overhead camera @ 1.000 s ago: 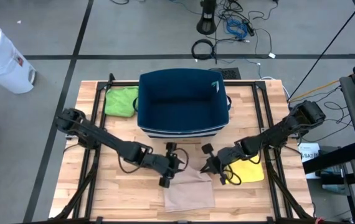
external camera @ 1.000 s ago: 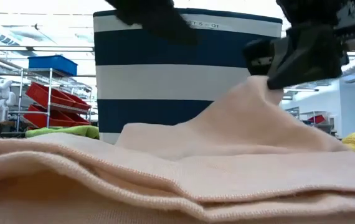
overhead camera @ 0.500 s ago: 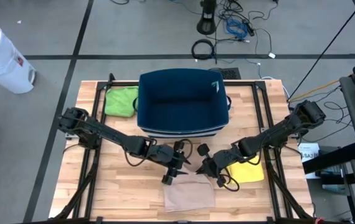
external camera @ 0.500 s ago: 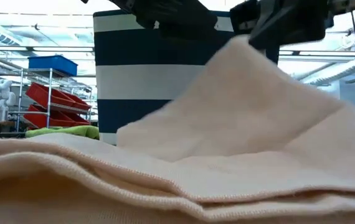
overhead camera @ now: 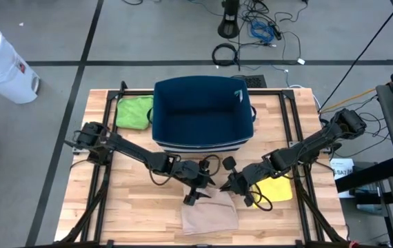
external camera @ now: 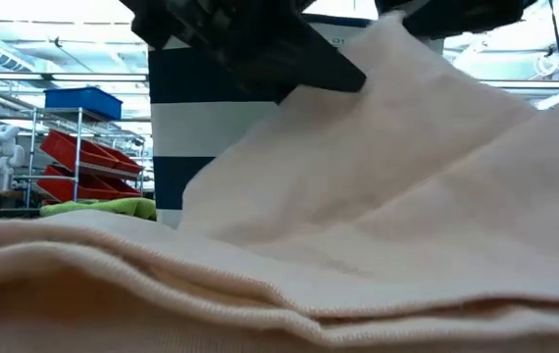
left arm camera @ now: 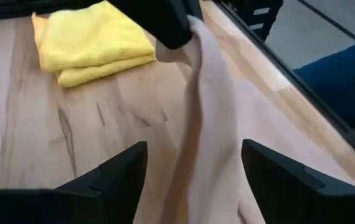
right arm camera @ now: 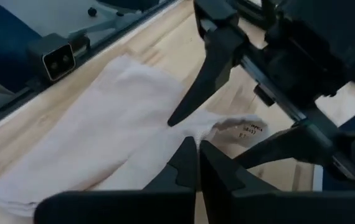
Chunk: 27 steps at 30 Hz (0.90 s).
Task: Fold towel
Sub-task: Fold the light brown towel
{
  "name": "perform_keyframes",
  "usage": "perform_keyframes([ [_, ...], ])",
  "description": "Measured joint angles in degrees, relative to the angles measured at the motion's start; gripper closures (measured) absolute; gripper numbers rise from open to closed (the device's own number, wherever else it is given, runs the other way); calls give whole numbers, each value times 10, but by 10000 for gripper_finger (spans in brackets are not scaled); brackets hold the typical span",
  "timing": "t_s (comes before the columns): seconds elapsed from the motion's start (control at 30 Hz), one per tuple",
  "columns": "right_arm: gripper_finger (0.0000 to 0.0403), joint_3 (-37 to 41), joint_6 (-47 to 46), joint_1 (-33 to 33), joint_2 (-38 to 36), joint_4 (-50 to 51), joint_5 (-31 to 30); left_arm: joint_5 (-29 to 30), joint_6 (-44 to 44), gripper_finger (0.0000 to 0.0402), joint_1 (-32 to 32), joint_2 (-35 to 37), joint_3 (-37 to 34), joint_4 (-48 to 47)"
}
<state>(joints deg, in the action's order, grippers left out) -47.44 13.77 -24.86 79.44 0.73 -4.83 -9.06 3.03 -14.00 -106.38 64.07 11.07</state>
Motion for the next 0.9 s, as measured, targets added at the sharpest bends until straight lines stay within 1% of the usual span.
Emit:
perform_keyframes([
  [0.1,403,0,-11,0,0,12,0,-3,0,132,9,-9,0,-5],
  [0.23,403,0,-21,-1,0,21,0,-40,3,151,25,-9,0,-32],
  [0.37,403,0,-26,-1,0,32,1,-105,4,195,43,-9,0,-87],
  [0.47,403,0,-26,-4,0,36,-3,-130,6,235,51,-9,0,-125],
  [0.57,403,0,-28,-5,0,43,-9,-161,14,267,54,-9,0,-142],
  [0.7,403,0,-31,-8,0,44,-11,-172,19,289,54,-9,1,-186],
  [0.9,403,0,-42,-16,0,62,-14,-173,9,294,54,-9,1,-251],
])
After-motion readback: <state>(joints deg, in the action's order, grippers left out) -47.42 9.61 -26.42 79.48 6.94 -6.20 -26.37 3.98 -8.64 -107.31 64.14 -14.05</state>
